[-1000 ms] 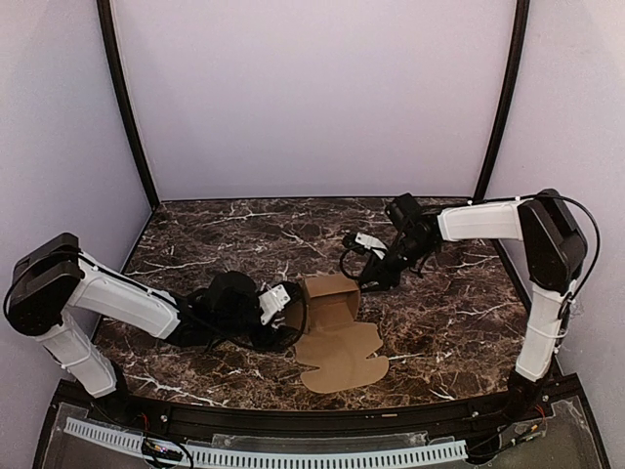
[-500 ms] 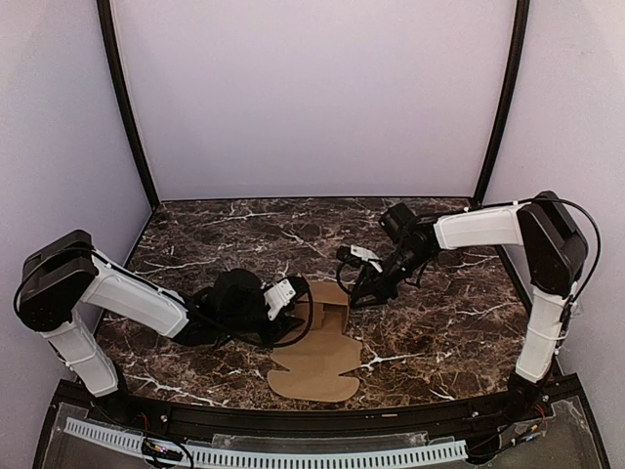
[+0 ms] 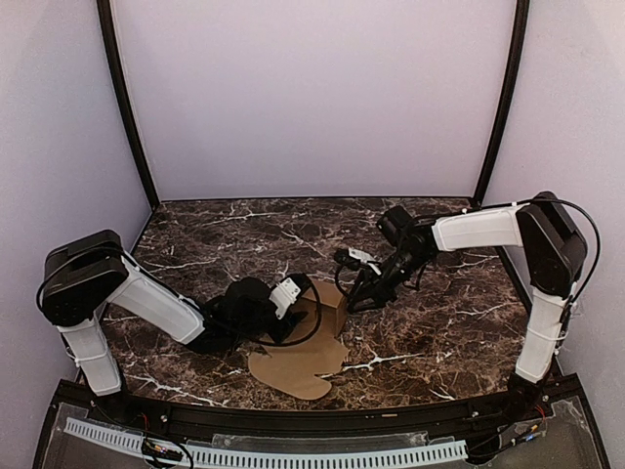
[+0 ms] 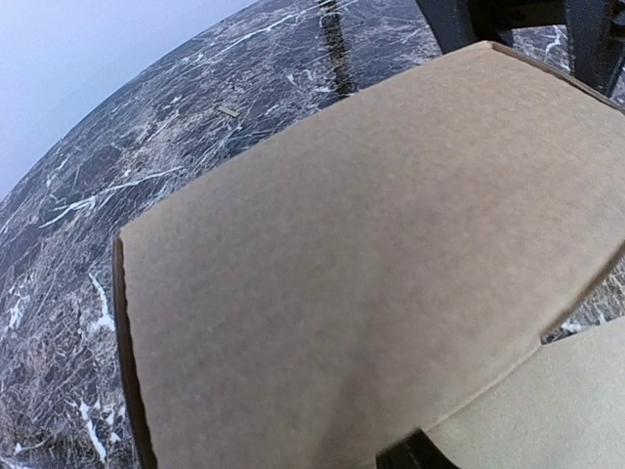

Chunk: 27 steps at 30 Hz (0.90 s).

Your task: Fold the paper box

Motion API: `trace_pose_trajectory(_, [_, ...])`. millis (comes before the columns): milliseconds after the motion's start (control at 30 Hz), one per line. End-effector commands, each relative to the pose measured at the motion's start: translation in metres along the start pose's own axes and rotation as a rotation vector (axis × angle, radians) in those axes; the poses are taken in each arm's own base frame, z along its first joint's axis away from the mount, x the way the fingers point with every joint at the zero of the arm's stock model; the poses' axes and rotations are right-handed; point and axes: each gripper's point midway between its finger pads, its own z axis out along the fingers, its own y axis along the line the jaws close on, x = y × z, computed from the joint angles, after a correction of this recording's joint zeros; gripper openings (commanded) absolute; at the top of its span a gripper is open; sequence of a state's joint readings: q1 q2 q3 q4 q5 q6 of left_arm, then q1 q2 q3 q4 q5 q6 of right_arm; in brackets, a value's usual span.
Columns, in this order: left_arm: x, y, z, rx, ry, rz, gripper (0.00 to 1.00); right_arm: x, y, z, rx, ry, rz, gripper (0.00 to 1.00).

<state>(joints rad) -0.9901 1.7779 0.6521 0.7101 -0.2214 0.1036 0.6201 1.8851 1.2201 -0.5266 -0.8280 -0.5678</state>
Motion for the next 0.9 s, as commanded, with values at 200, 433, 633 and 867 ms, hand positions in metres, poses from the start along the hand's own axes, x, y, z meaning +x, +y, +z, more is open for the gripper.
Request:
trace_pose_trajectory(200, [-0.026, -0.005, 0.012, 0.006, -0.139, -0.008, 0.34, 0.002, 0.01, 0.004, -0.057, -0.004, 0.02, 0.38])
trace_pose_trajectory(433, [-0.047, -0.01, 0.015, 0.045, -0.222, -0.067, 0.22, 0.001, 0.013, 0.01, -0.121, -0.014, 0.063, 0.38])
trace_pose_trajectory(633, [-0.059, -0.018, 0.015, 0.119, -0.268, -0.121, 0.12, 0.002, 0.014, 0.012, -0.145, -0.012, 0.083, 0.38])
trace_pose_trajectory(867, [-0.057, -0.017, 0.02, 0.113, -0.225, -0.133, 0.01, 0.0, 0.025, 0.005, -0.208, -0.025, 0.103, 0.38])
